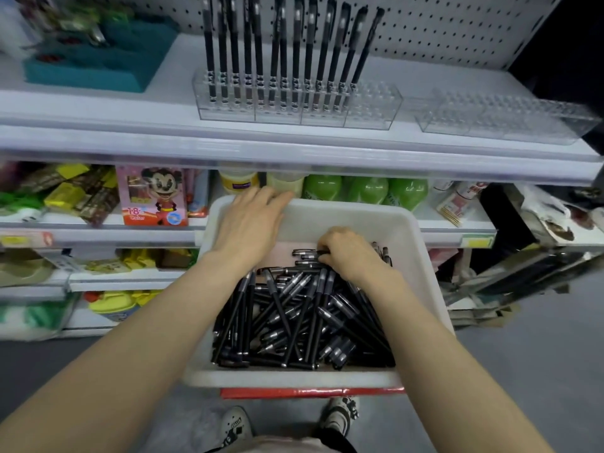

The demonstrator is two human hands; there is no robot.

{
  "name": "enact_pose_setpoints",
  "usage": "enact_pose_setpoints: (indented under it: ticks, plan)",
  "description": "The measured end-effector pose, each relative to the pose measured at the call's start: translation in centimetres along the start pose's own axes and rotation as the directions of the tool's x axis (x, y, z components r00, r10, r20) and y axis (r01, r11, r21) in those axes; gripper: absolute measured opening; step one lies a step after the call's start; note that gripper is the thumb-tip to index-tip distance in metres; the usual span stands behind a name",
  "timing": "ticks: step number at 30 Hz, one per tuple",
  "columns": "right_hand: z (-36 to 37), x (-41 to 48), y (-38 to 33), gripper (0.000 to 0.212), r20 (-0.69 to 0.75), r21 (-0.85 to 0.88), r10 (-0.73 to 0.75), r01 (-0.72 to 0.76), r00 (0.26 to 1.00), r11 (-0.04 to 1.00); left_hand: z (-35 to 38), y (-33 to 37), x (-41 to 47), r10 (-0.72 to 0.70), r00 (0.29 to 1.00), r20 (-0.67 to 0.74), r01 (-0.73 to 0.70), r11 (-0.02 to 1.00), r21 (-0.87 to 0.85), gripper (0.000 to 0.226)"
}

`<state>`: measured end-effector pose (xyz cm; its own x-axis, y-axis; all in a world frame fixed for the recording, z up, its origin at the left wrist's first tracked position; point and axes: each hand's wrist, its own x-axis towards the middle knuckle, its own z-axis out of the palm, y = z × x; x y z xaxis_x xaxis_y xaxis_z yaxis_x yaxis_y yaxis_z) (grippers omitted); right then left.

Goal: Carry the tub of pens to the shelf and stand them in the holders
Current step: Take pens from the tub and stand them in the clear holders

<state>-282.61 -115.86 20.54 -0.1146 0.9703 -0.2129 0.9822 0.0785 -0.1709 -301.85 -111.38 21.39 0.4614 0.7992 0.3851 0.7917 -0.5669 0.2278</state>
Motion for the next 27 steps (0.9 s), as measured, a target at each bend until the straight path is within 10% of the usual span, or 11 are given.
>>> enact_pose_setpoints:
  ticks: [12, 27]
  plan:
    - [-3.3, -2.1, 0.8, 0.010, -0.255, 0.305, -0.019, 0.099, 0.967, 0.947, -1.1, 0.5, -0.4, 0.047, 0.997, -0.066, -0.050, 0.997, -0.053, 0.043]
    - [-21.8, 2.0, 4.6, 0.015, -0.710, 0.662, 0.316, 0.445, 0.630, 0.603, -6.9, 1.2, 9.5, 0.194, 0.948, -0.254, -0.140, 0.966, 0.217, 0.057]
